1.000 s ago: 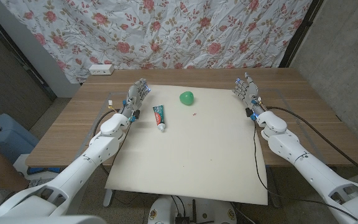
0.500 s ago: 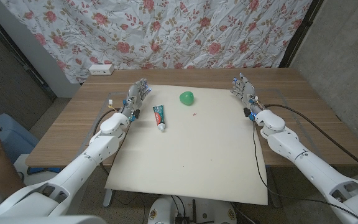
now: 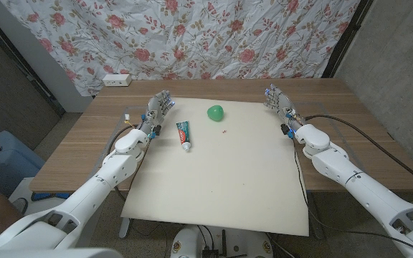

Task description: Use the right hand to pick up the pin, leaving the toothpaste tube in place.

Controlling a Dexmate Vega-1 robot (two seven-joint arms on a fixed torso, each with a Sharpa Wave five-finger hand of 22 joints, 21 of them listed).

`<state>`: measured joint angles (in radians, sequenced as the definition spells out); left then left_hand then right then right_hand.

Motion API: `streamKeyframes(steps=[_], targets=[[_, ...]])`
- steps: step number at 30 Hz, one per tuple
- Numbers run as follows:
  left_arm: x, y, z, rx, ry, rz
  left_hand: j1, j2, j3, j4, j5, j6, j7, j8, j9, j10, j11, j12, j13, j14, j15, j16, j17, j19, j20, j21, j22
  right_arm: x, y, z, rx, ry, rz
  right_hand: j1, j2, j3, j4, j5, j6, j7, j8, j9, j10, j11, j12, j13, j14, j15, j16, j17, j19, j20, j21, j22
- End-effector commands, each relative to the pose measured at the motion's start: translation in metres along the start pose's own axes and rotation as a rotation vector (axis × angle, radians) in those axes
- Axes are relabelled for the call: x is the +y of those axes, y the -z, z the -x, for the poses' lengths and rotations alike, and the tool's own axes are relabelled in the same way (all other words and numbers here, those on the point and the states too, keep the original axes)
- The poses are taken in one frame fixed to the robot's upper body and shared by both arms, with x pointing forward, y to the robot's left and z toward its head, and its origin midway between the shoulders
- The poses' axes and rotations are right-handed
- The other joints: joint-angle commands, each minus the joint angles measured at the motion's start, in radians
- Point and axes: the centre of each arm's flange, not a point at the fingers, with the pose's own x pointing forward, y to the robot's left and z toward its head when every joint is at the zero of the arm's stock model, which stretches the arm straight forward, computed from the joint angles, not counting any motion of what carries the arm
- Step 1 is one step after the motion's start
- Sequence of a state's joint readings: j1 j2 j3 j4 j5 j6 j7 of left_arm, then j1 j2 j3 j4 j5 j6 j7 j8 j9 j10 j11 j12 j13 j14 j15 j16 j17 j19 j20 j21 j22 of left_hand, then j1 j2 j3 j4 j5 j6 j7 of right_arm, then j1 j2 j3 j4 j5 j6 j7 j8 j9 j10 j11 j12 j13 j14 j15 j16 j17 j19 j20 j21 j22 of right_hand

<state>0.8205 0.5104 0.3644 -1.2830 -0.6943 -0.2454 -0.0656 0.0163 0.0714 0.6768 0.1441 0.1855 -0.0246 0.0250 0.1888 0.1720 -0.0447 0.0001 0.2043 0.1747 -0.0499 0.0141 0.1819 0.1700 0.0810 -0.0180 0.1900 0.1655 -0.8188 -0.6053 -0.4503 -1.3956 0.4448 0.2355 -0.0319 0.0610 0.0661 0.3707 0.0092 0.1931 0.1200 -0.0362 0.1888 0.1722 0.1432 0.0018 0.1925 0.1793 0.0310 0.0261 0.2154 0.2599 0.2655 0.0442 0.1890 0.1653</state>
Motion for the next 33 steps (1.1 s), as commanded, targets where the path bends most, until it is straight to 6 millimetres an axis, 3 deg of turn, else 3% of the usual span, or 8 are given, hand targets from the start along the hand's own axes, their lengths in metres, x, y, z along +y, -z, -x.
streamKeyframes(steps=[1, 21, 33], targets=[[0.001, -0.008, 0.007, 0.021, -0.02, -0.002, 0.005, 0.09, 0.008, 0.0, 0.003, 0.018, 0.002, 0.006, 0.004, 0.005, -0.006, 0.004, 0.004, 0.003, -0.003, 0.005, 0.003, 0.011, -0.001, 0.006, 0.004, 0.004, -0.014, -0.001, -0.02, -0.056, 0.169, 0.017, 0.006, 0.006, -0.011, 0.006, 0.009, -0.004, 0.003, 0.003, 0.003, -0.001, 0.002, 0.005, -0.004, -0.008, 0.002, -0.002, -0.007, -0.017, -0.001, 0.003], [0.005, -0.017, 0.011, 0.007, -0.03, -0.012, 0.011, 0.085, 0.02, -0.015, 0.002, 0.064, -0.01, 0.009, 0.003, 0.06, -0.042, 0.012, 0.003, 0.056, -0.03, 0.009, -0.001, 0.022, -0.019, 0.005, 0.003, 0.019, -0.023, -0.008, -0.069, -0.121, 0.412, 0.052, 0.02, 0.022, -0.046, -0.003, 0.003, -0.007, -0.003, 0.003, -0.025, -0.011, -0.009, 0.004, -0.028, -0.025, -0.009, -0.017, -0.056, -0.045, -0.013, 0.002], [0.006, -0.017, 0.007, 0.02, -0.037, -0.016, 0.011, 0.083, 0.022, -0.018, 0.001, 0.071, -0.009, 0.007, 0.002, 0.072, -0.047, 0.011, 0.002, 0.067, -0.034, 0.008, -0.001, 0.026, -0.02, 0.005, 0.003, 0.031, -0.037, -0.008, -0.062, -0.187, 0.625, 0.087, 0.019, 0.034, -0.085, -0.01, -0.003, -0.03, -0.004, 0.004, -0.072, -0.009, -0.017, 0.004, -0.055, -0.014, -0.019, -0.03, -0.084, -0.046, -0.012, 0.001]])
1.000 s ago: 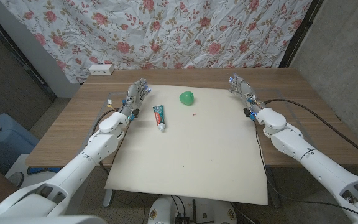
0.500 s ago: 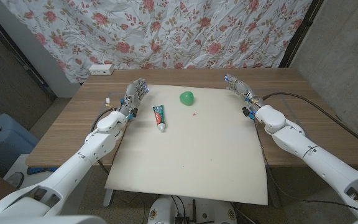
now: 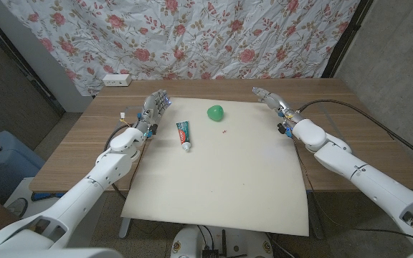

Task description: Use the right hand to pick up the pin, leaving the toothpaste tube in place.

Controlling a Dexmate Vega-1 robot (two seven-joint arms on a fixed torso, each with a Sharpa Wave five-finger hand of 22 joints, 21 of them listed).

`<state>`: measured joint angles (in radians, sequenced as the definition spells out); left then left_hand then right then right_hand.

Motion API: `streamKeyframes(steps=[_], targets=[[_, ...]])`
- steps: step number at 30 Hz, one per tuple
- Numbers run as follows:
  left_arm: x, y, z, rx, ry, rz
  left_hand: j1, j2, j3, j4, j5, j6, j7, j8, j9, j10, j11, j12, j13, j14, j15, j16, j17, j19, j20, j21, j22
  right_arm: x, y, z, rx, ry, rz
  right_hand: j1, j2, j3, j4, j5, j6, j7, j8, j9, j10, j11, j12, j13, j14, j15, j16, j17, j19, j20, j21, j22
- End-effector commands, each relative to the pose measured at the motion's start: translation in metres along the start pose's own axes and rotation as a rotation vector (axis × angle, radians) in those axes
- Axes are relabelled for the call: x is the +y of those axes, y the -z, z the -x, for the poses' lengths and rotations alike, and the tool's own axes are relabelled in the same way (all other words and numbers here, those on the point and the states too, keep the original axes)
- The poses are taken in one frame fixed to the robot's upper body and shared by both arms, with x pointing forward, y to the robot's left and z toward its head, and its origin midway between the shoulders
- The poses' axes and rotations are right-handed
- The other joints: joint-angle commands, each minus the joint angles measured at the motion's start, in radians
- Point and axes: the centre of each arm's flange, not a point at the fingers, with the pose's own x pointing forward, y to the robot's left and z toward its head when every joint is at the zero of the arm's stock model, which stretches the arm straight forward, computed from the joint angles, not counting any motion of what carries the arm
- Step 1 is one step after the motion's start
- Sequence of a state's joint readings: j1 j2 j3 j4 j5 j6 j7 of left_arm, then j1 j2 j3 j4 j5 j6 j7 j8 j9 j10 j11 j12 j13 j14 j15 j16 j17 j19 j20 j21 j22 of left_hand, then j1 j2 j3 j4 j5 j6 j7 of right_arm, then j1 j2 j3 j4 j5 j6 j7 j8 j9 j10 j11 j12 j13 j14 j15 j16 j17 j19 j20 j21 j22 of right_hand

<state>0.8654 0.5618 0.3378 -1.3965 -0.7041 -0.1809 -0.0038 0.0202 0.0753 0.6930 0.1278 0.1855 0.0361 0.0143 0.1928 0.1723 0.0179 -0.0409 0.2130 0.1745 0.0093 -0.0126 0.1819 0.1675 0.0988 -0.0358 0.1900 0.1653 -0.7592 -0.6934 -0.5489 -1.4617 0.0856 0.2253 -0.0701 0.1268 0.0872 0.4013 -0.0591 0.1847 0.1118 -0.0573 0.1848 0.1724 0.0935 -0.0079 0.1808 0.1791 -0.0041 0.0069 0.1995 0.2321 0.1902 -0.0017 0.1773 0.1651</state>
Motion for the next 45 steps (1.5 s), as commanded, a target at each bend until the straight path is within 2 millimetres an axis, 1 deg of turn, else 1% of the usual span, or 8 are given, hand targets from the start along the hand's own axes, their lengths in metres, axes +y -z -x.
streamKeyframes(steps=[1, 6, 10, 17, 24, 30, 36, 45], targets=[[0.001, -0.001, -0.002, 0.013, -0.013, -0.002, 0.007, 0.079, 0.006, -0.002, 0.001, 0.01, 0.001, 0.003, 0.002, 0.009, -0.005, 0.002, 0.002, 0.009, -0.007, 0.008, 0.002, 0.009, -0.002, 0.005, 0.003, 0.003, -0.015, -0.003, -0.002, -0.068, 0.202, 0.023, -0.002, 0.003, -0.019, -0.002, 0.006, -0.008, 0.001, 0.004, -0.027, 0.001, -0.006, 0.004, -0.024, 0.006, -0.004, -0.003, -0.01, 0.0, 0.0, 0.002], [0.0, 0.001, -0.003, 0.018, -0.036, -0.007, 0.007, 0.081, 0.008, -0.001, 0.001, 0.013, 0.001, 0.002, 0.002, 0.013, -0.007, 0.001, 0.002, 0.016, -0.004, 0.009, 0.002, 0.011, -0.002, 0.005, 0.003, 0.006, -0.021, -0.003, -0.008, -0.084, 0.267, 0.032, -0.004, 0.006, -0.031, -0.004, 0.003, -0.012, 0.0, 0.005, -0.048, -0.001, -0.008, 0.005, -0.046, 0.007, -0.01, -0.006, -0.026, 0.0, -0.002, 0.002], [-0.001, 0.0, -0.003, 0.021, -0.038, -0.014, 0.007, 0.083, 0.01, -0.001, 0.001, 0.015, 0.001, 0.002, 0.002, 0.016, -0.008, 0.001, 0.002, 0.018, -0.002, 0.008, 0.002, 0.011, -0.002, 0.004, 0.003, 0.008, -0.027, -0.002, -0.013, -0.103, 0.327, 0.048, -0.002, 0.012, -0.049, -0.006, 0.005, -0.015, 0.002, 0.006, -0.075, -0.001, -0.007, 0.005, -0.079, 0.013, -0.015, -0.01, -0.05, 0.001, -0.004, 0.002], [-0.001, 0.001, -0.001, 0.021, -0.046, -0.013, 0.007, 0.084, 0.012, -0.001, 0.001, 0.018, -0.001, 0.001, 0.002, 0.018, -0.009, -0.001, 0.002, 0.02, -0.001, 0.006, 0.002, 0.012, -0.002, 0.004, 0.003, 0.01, -0.038, -0.001, -0.017, -0.134, 0.418, 0.075, -0.004, 0.021, -0.076, -0.007, 0.031, -0.047, 0.011, 0.007, -0.103, -0.007, -0.004, 0.006, -0.105, 0.025, -0.014, -0.015, -0.085, 0.009, -0.004, 0.002], [-0.001, 0.002, 0.001, 0.02, -0.052, -0.014, 0.006, 0.084, 0.013, -0.001, 0.001, 0.019, 0.0, 0.0, 0.002, 0.018, -0.006, -0.002, 0.002, 0.022, 0.0, 0.005, 0.002, 0.013, -0.002, 0.003, 0.003, 0.013, -0.052, -0.001, -0.01, -0.169, 0.521, 0.115, -0.016, 0.033, -0.107, -0.004, 0.035, -0.076, 0.013, 0.009, -0.121, -0.012, -0.001, 0.006, -0.118, 0.041, -0.009, -0.018, -0.1, 0.047, 0.0, 0.003], [0.0, 0.001, 0.002, 0.024, -0.043, -0.019, 0.006, 0.084, 0.015, -0.001, 0.001, 0.022, 0.0, -0.001, 0.002, 0.023, -0.004, -0.002, 0.003, 0.025, 0.0, 0.004, 0.002, 0.015, -0.002, 0.004, 0.003, 0.014, -0.062, -0.003, -0.019, -0.197, 0.58, 0.161, -0.025, 0.048, -0.125, 0.002, 0.049, -0.099, 0.021, 0.011, -0.133, -0.005, 0.002, 0.007, -0.128, 0.056, -0.006, -0.02, -0.104, 0.065, 0.004, 0.003], [0.002, -0.001, 0.006, 0.006, -0.065, -0.017, 0.005, 0.084, 0.016, 0.0, 0.001, 0.023, 0.001, -0.002, 0.003, 0.024, -0.004, -0.004, 0.003, 0.023, 0.007, 0.002, 0.003, 0.013, -0.002, 0.002, 0.003, 0.017, -0.072, -0.007, -0.019, -0.251, 0.643, 0.21, -0.038, 0.063, -0.132, 0.005, 0.066, -0.106, 0.03, 0.012, -0.149, 0.009, 0.001, 0.008, -0.134, 0.085, -0.003, -0.021, -0.105, 0.096, 0.006, 0.003], [0.007, -0.006, 0.013, 0.009, -0.076, -0.029, 0.004, 0.084, 0.017, 0.001, 0.0, 0.026, 0.001, -0.003, 0.003, 0.027, -0.005, -0.005, 0.003, 0.026, 0.008, 0.002, 0.003, 0.015, 0.0, 0.002, 0.003, 0.026, -0.086, -0.012, -0.007, -0.324, 0.734, 0.268, -0.068, 0.076, -0.133, 0.0, 0.102, -0.126, 0.045, 0.014, -0.171, 0.024, 0.002, 0.009, -0.14, 0.124, 0.001, -0.021, -0.107, 0.113, 0.007, 0.002]])
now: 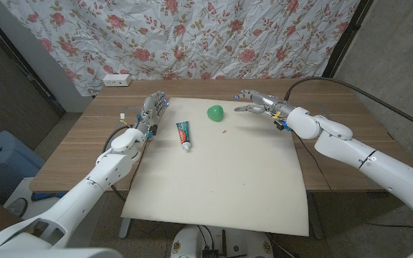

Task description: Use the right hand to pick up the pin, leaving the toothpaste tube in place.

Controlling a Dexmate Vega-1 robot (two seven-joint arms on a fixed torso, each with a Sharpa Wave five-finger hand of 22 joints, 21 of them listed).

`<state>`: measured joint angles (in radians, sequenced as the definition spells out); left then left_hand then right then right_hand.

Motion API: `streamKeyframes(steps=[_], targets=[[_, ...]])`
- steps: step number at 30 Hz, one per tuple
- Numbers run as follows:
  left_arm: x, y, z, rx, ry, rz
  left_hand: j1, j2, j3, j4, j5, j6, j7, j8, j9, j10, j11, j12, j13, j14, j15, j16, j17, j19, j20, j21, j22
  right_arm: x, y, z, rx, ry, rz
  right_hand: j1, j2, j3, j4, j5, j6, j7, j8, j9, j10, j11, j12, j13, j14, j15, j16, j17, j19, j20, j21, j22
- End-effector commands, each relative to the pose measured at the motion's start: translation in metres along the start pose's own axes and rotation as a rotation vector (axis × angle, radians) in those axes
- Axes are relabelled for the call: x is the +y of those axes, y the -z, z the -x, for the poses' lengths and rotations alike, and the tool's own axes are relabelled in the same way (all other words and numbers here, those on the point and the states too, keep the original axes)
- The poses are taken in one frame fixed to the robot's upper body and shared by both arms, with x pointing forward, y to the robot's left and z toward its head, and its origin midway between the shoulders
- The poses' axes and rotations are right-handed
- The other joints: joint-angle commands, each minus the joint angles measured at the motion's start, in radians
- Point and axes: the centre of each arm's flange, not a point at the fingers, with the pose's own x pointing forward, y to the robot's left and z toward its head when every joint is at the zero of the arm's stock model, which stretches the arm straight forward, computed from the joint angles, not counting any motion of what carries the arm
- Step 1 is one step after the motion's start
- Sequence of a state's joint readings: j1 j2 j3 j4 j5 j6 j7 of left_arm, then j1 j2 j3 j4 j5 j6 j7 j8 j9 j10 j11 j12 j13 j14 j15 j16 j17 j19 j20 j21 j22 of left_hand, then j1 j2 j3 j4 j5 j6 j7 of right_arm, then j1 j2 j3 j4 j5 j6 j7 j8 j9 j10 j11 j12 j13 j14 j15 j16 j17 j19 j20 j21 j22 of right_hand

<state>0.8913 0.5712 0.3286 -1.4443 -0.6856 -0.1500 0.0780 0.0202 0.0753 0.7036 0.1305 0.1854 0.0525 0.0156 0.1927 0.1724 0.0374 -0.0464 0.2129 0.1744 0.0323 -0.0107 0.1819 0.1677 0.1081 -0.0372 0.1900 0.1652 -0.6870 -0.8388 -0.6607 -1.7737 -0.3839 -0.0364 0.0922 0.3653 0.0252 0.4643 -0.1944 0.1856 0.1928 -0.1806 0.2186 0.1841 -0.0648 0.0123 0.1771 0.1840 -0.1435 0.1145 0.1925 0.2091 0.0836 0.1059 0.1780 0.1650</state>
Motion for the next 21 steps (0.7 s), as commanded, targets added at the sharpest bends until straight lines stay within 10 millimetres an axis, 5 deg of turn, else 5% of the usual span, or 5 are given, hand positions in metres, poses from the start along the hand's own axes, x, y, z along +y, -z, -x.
streamKeyframes(steps=[1, 21], targets=[[0.006, -0.005, 0.007, -0.006, -0.015, -0.011, 0.004, 0.084, 0.006, -0.002, 0.0, 0.009, 0.0, -0.003, 0.002, 0.008, 0.002, -0.005, 0.003, 0.004, 0.006, 0.002, 0.003, 0.006, 0.002, 0.002, 0.004, -0.004, -0.019, -0.007, 0.022, -0.101, 0.175, 0.037, -0.008, 0.015, 0.002, 0.0, 0.024, -0.002, 0.012, 0.003, -0.015, 0.007, 0.005, 0.004, 0.001, 0.017, 0.01, 0.002, 0.001, 0.008, 0.007, 0.003], [0.005, -0.005, 0.009, 0.008, -0.001, -0.027, 0.001, 0.083, 0.008, 0.001, 0.0, 0.012, -0.004, -0.005, 0.003, 0.009, 0.004, -0.008, 0.004, 0.007, 0.006, 0.001, 0.004, 0.009, 0.012, 0.003, 0.004, -0.006, -0.038, -0.017, 0.005, -0.19, 0.314, 0.185, -0.037, 0.064, 0.002, 0.021, 0.09, -0.03, 0.038, 0.009, -0.054, 0.019, 0.011, 0.006, 0.008, 0.04, 0.018, 0.006, 0.03, 0.021, 0.013, 0.002]])
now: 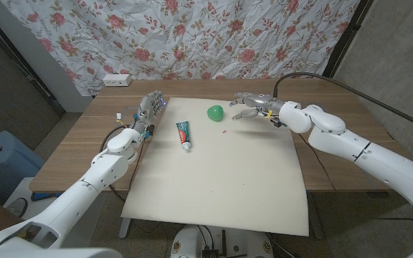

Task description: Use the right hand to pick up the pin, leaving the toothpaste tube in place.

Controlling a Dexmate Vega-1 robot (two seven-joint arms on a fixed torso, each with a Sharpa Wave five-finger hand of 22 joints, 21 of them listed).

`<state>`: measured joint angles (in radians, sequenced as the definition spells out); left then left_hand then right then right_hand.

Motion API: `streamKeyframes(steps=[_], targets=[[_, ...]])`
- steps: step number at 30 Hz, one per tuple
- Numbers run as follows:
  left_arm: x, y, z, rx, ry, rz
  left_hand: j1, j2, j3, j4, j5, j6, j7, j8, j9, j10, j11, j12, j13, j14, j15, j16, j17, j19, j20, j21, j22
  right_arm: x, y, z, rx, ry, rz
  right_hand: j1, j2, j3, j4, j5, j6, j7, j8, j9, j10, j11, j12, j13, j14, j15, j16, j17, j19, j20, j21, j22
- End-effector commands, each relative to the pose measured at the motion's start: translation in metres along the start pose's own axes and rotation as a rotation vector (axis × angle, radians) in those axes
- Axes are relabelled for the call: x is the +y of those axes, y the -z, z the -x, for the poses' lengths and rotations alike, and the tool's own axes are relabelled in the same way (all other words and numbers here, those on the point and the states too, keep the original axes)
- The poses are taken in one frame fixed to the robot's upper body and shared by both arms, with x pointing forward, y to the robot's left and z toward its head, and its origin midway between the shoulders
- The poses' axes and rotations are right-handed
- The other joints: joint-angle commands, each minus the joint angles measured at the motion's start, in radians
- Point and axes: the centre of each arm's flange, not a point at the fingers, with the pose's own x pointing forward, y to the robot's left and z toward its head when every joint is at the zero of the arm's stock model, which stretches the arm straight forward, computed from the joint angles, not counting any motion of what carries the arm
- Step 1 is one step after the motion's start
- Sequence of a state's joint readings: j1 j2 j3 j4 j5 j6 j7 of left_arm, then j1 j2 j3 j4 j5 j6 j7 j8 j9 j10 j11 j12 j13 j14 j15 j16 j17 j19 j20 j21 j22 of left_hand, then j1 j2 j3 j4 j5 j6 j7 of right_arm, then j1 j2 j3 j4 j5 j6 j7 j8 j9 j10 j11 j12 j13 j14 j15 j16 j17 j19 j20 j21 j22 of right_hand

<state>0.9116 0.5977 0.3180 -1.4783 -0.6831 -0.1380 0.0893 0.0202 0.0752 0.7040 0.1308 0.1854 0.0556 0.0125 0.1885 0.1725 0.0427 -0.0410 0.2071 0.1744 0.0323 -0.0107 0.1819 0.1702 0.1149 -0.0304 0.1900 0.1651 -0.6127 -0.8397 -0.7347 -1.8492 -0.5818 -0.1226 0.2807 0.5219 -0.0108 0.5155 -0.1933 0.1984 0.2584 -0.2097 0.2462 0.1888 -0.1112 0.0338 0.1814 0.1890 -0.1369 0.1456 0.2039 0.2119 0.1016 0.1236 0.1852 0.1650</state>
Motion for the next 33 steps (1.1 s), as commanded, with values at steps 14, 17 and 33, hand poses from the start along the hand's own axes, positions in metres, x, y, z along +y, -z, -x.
streamKeyframes(steps=[14, 17, 33], targets=[[0.0, 0.0, 0.001, 0.031, 0.022, -0.028, 0.0, 0.082, 0.01, 0.002, 0.0, 0.01, -0.002, -0.002, 0.003, 0.005, -0.005, -0.005, 0.004, 0.009, 0.005, 0.0, 0.001, 0.003, 0.007, 0.002, 0.004, -0.009, -0.021, -0.018, -0.033, -0.117, 0.183, 0.075, -0.008, 0.028, 0.001, 0.013, 0.041, -0.007, 0.017, 0.006, -0.011, -0.004, 0.008, 0.002, 0.002, 0.009, 0.008, 0.004, 0.02, 0.001, 0.006, 0.002], [-0.001, -0.001, 0.0, 0.037, 0.024, -0.032, 0.0, 0.082, 0.01, 0.002, 0.0, 0.009, -0.003, -0.002, 0.003, 0.005, -0.004, -0.005, 0.004, 0.009, 0.006, 0.0, 0.001, 0.004, 0.008, 0.002, 0.004, -0.01, -0.023, -0.02, -0.039, -0.122, 0.196, 0.086, -0.011, 0.03, 0.002, 0.013, 0.047, -0.007, 0.019, 0.006, -0.012, -0.005, 0.008, 0.002, -0.001, 0.011, 0.007, 0.004, 0.018, 0.001, 0.005, 0.002], [-0.004, 0.004, -0.004, 0.055, 0.034, -0.027, -0.001, 0.081, 0.011, 0.003, -0.001, 0.009, -0.006, -0.004, 0.003, 0.005, -0.004, -0.007, 0.004, 0.015, 0.005, 0.0, 0.002, 0.004, 0.008, 0.001, 0.004, -0.007, -0.028, -0.029, -0.043, -0.162, 0.194, 0.153, -0.04, 0.039, 0.005, 0.007, 0.062, -0.009, 0.023, 0.01, -0.027, 0.016, 0.008, 0.0, -0.026, 0.019, -0.001, 0.002, -0.033, -0.002, -0.01, 0.002]])
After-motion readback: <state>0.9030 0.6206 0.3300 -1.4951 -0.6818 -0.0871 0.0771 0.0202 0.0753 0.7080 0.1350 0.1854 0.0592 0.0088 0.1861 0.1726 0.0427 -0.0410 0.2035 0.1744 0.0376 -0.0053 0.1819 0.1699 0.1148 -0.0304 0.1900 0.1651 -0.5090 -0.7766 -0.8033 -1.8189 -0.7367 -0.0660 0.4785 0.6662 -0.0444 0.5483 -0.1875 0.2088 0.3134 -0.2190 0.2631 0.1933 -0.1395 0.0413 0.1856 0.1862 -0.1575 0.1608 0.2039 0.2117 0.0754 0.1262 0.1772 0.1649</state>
